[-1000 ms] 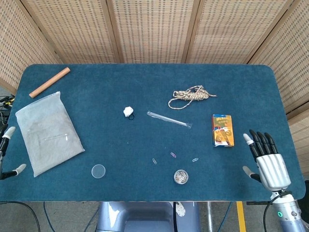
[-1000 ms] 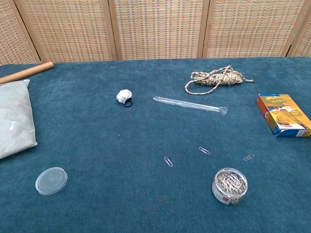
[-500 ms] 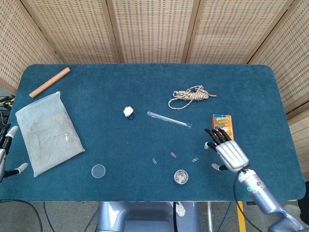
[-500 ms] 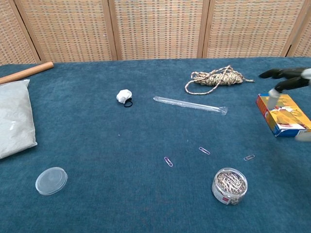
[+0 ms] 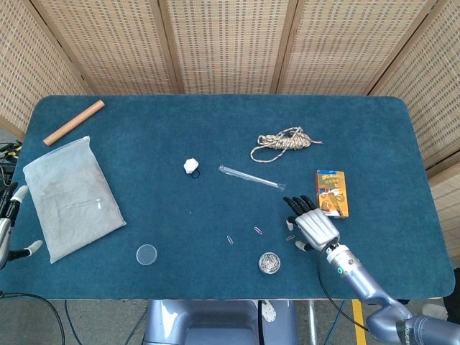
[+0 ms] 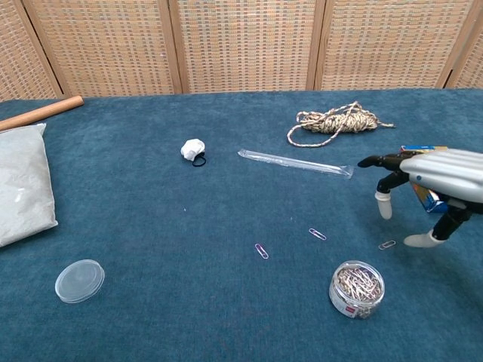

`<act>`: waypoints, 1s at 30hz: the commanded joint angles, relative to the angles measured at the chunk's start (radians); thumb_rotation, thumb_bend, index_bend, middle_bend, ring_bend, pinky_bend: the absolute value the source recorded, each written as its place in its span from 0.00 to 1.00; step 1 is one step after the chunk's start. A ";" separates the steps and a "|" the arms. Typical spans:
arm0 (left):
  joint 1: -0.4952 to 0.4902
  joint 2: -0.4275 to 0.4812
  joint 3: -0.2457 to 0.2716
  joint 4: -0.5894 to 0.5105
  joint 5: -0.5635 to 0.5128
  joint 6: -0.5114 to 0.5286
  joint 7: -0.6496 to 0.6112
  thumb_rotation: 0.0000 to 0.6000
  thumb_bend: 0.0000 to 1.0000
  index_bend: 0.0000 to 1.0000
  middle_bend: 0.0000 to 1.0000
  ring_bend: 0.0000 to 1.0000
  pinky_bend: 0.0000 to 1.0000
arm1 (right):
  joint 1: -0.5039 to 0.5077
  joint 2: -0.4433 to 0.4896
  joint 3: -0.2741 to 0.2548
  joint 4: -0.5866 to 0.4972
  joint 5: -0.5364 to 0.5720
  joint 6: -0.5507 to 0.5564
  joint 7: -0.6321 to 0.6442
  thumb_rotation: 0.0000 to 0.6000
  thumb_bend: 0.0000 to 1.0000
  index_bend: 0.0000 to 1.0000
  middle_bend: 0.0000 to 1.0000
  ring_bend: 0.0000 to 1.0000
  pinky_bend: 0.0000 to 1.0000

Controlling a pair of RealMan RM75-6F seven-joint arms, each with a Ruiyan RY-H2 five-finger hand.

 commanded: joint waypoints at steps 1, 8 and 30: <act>-0.001 -0.002 0.001 0.000 -0.001 -0.001 0.003 1.00 0.00 0.00 0.00 0.00 0.00 | 0.009 -0.022 -0.005 0.025 0.013 -0.013 -0.006 1.00 0.25 0.48 0.00 0.00 0.00; -0.002 -0.005 0.001 -0.001 -0.002 0.000 0.010 1.00 0.00 0.00 0.00 0.00 0.00 | 0.019 -0.046 -0.002 0.043 0.027 -0.019 0.003 1.00 0.29 0.48 0.00 0.00 0.00; -0.005 -0.005 0.003 -0.001 -0.002 -0.002 0.009 1.00 0.00 0.00 0.00 0.00 0.00 | 0.036 -0.096 -0.018 0.087 0.052 -0.036 -0.022 1.00 0.32 0.51 0.00 0.00 0.00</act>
